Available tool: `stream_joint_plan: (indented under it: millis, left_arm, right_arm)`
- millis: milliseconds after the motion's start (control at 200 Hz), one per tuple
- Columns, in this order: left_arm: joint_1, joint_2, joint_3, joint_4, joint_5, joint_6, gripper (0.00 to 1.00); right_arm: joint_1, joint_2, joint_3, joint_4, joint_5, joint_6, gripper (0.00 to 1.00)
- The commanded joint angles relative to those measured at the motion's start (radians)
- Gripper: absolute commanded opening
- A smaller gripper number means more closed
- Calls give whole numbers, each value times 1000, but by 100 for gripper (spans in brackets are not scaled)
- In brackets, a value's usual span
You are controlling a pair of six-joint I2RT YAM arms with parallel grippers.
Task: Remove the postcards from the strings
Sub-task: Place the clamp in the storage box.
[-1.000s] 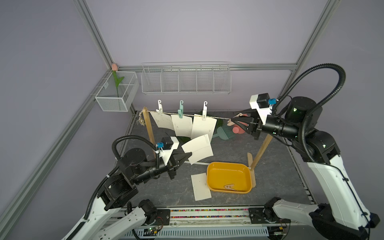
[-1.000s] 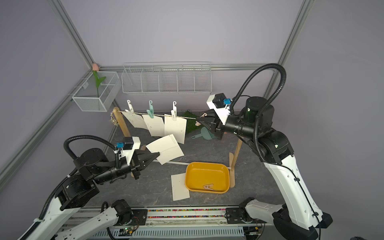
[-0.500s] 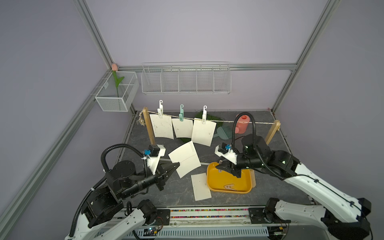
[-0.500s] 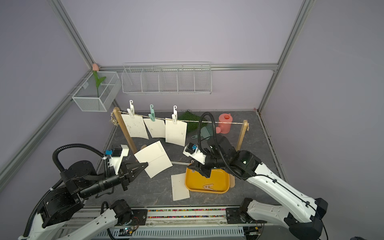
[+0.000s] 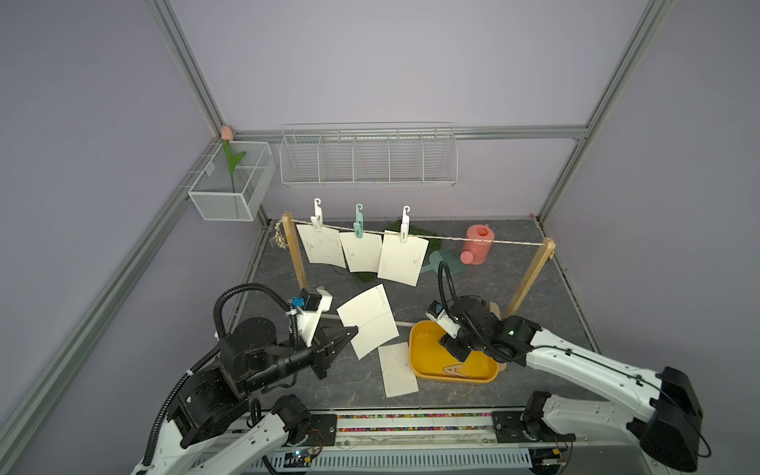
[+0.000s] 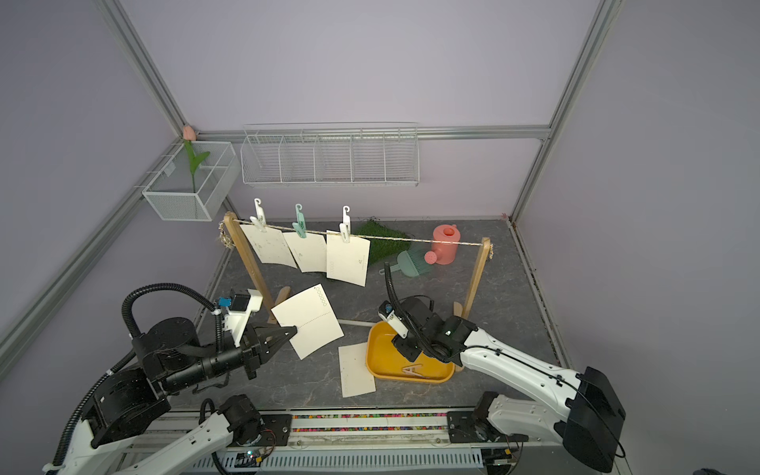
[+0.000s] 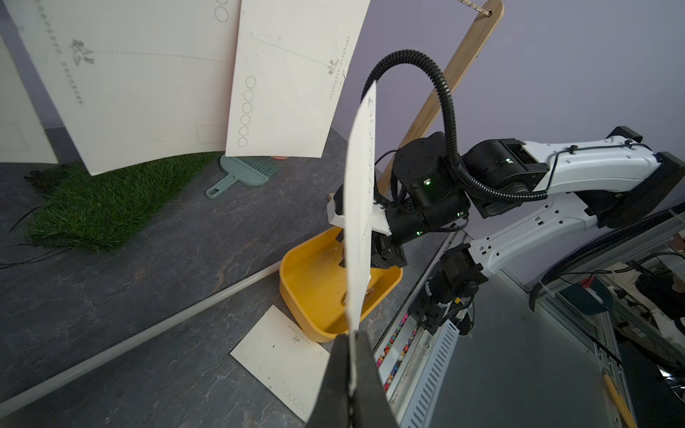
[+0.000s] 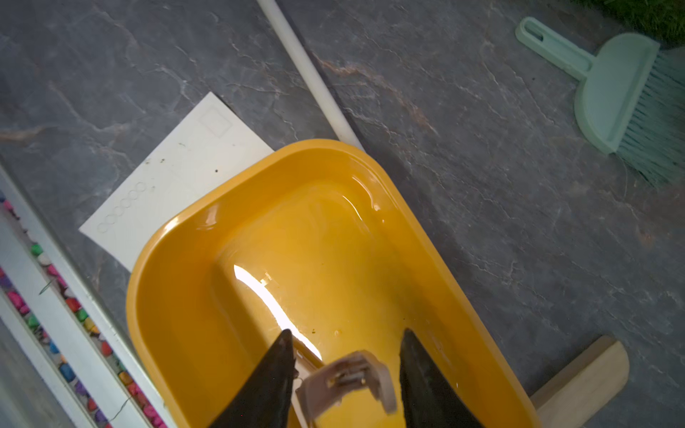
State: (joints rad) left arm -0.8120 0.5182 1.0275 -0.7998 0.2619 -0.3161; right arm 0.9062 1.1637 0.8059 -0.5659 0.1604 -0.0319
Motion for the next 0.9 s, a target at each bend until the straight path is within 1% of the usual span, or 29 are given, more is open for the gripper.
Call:
stream_joint_plan:
  millis: [0, 145, 270, 315, 395, 455, 570, 680, 790, 895]
  left_arm:
    - [-3, 4, -11, -33, -3, -35, 0]
    - [-3, 1, -52, -54, -51, -115, 0]
    - [-3, -4, -88, -89, -99, -213, 0]
    - [-4, -3, -104, -100, -97, -236, 0]
    - [-4, 2, -128, -110, -86, -266, 0]
    - [-4, 6, -148, -108, -64, -284, 0]
    - [-4, 36, -183, -113, -10, -307, 0]
    - [-3, 69, -225, -116, 34, -320, 0]
    - [-4, 80, -260, -115, -8, -349, 0]
    - [-4, 63, -307, -59, -50, -429, 0]
  right_arm:
    - [5, 0, 4, 45, 66, 15, 59]
    - [-3, -44, -19, 82, 71, 27, 69]
    - [-46, -81, -33, 115, 45, 72, 73]
    - [-78, -85, -42, 137, -1, 98, 74]
    - [-143, -90, -72, 201, -132, 153, 75]
    - [-171, -88, -93, 240, -202, 184, 75]
    - [-180, -94, -111, 247, -255, 213, 75]
    - [-193, -137, -144, 261, -295, 242, 76]
    - [-231, -185, -187, 316, -350, 281, 78]
    - [-264, -190, -199, 353, -402, 310, 78]
